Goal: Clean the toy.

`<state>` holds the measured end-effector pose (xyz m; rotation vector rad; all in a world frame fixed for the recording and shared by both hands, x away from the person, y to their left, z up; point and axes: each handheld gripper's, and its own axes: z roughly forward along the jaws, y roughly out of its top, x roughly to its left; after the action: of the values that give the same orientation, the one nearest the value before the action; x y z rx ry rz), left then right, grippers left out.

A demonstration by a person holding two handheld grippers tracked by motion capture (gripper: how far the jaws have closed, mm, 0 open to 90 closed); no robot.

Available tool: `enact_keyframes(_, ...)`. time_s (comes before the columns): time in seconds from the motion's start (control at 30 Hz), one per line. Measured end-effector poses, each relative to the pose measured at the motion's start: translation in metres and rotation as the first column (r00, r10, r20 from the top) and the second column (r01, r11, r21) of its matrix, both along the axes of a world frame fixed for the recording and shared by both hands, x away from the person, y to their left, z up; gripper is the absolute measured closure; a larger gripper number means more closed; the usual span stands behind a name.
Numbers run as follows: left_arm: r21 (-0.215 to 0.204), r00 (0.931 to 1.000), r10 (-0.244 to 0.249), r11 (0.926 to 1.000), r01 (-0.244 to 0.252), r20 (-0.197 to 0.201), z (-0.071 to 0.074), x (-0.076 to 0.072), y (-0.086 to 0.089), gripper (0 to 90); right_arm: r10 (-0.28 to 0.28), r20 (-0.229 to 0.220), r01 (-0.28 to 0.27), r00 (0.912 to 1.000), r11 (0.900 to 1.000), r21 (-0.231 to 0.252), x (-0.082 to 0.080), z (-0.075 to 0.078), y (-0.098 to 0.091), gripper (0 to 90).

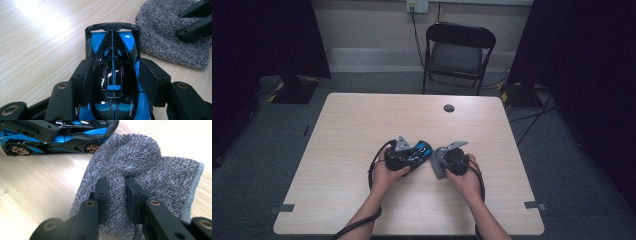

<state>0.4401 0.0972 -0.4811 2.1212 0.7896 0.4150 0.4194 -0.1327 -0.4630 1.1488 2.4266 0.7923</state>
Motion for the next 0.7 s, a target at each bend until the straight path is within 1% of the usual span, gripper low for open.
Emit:
enact_keyframes(0.23, 0.002, 1.0, 0.001, 1.0, -0.001, 0.002, 0.0, 0.0, 0.0, 45.9, 0.025, -0.003, -0.025, 0.9997, 0.9997, 0.001, -0.005, 0.0, 0.001, 73.2)
enact_keyframes(0.33, 0.001, 1.0, 0.002, 1.0, -0.002, 0.002, 0.0, 0.0, -0.001, 45.9, 0.029, -0.003, -0.029, 0.9996, 0.9994, 0.017, -0.009, -0.001, 0.001, 73.1)
enact_keyframes(0.37, -0.006, 1.0, 0.002, 1.0, -0.002, 0.0, 0.0, 0.0, -0.001, 45.9, 0.031, -0.004, -0.031, 0.9995, 0.9992, 0.026, -0.01, -0.002, 0.001, 73.1)
enact_keyframes(0.43, -0.008, 1.0, 0.003, 1.0, -0.003, -0.001, 0.0, 0.0, -0.001, 45.9, 0.041, -0.012, -0.041, 0.9991, 0.9984, 0.038, -0.013, -0.004, 0.003, 73.2)
enact_keyframes(0.47, -0.001, 1.0, 0.003, 1.0, -0.003, 0.003, 0.0, 0.0, -0.001, 45.9, 0.048, -0.012, -0.047, 0.9988, 0.9982, 0.037, -0.014, -0.004, 0.004, 73.1)
enact_keyframes(0.57, 0.005, 1.0, -0.001, 1.0, 0.001, -0.002, 0.001, 0.0, -0.001, 45.8, 0.063, -0.008, -0.063, 0.998, 0.9976, 0.03, -0.017, -0.004, 0.008, 73.1)
enact_keyframes(0.7, 0.001, 1.0, 0.003, 1.0, -0.003, -0.001, 0.0, 0.0, -0.001, 45.9, 0.08, -0.012, -0.079, 0.9968, 0.9964, 0.03, -0.019, -0.004, 0.012, 73.0)
